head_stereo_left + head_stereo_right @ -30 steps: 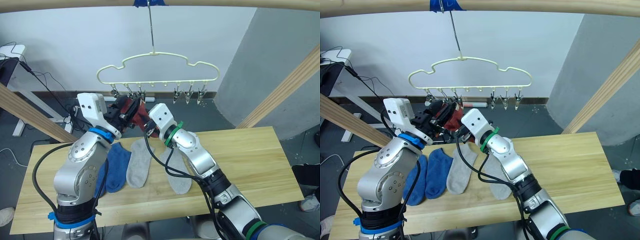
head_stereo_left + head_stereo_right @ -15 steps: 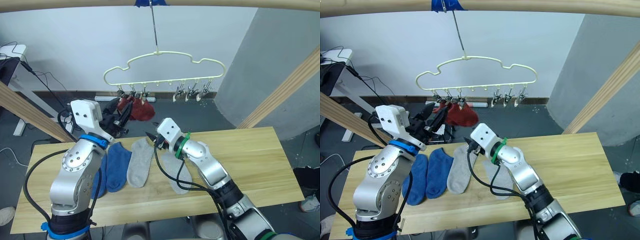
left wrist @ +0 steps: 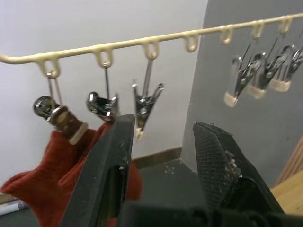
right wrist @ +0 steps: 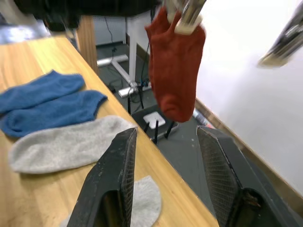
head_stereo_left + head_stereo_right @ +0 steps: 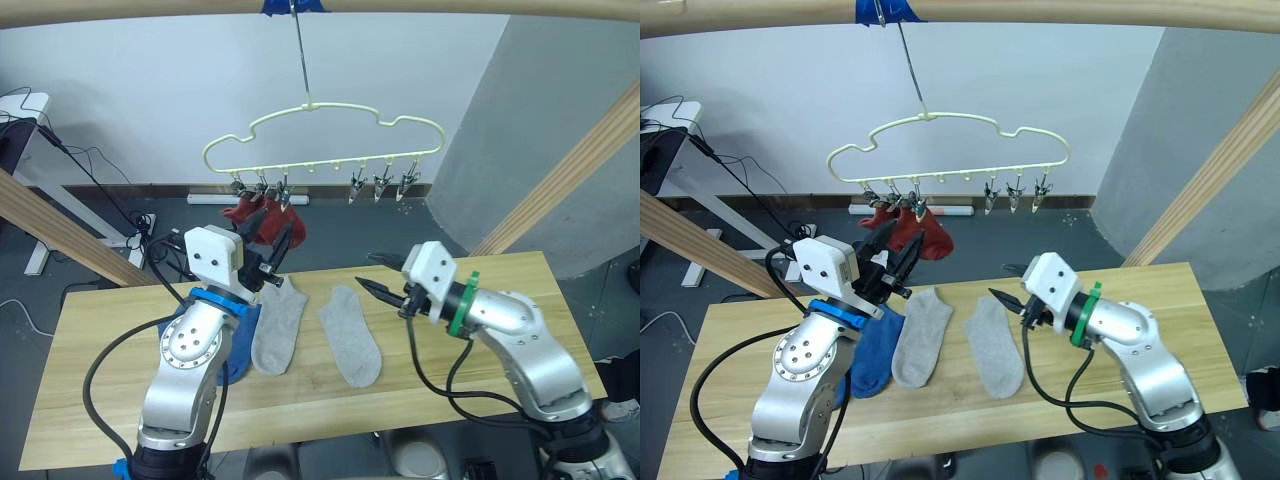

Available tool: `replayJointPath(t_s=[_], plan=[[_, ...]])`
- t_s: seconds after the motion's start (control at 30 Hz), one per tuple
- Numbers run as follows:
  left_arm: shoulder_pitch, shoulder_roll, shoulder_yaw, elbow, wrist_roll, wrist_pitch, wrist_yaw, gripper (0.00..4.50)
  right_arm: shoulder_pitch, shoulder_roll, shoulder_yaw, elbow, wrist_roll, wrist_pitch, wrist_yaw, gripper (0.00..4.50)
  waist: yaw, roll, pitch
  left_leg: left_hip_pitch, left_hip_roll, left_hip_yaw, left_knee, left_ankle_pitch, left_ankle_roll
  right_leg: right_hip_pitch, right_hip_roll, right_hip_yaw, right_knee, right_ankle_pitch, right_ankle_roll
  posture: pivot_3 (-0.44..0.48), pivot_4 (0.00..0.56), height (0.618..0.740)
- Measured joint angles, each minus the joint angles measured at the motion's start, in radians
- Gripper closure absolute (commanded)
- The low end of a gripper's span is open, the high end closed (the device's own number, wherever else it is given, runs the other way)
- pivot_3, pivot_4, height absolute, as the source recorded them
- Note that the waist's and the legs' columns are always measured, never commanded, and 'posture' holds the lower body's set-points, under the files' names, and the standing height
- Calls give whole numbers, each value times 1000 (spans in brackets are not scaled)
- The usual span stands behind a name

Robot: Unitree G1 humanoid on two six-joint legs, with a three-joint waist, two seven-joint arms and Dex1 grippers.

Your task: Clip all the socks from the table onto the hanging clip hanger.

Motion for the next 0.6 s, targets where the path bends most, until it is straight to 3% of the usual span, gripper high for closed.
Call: replayJointPath(t_s=[0.27, 0.6], plan=[[4, -31, -69, 55, 62, -75, -1, 2344, -11, -69, -117, -45, 133, 73, 11, 2439, 0, 0, 0, 0, 0, 0, 1, 0, 0, 0, 0, 0, 0, 0, 1, -268, 287, 740], [-79, -74, -72, 153, 89, -104, 7, 2344, 0, -92, -128, -58, 160, 93, -23, 2439, 0, 0, 0, -1, 0, 0, 7, 0, 0, 1, 0, 0, 0, 1, 1, -280, 281, 740]])
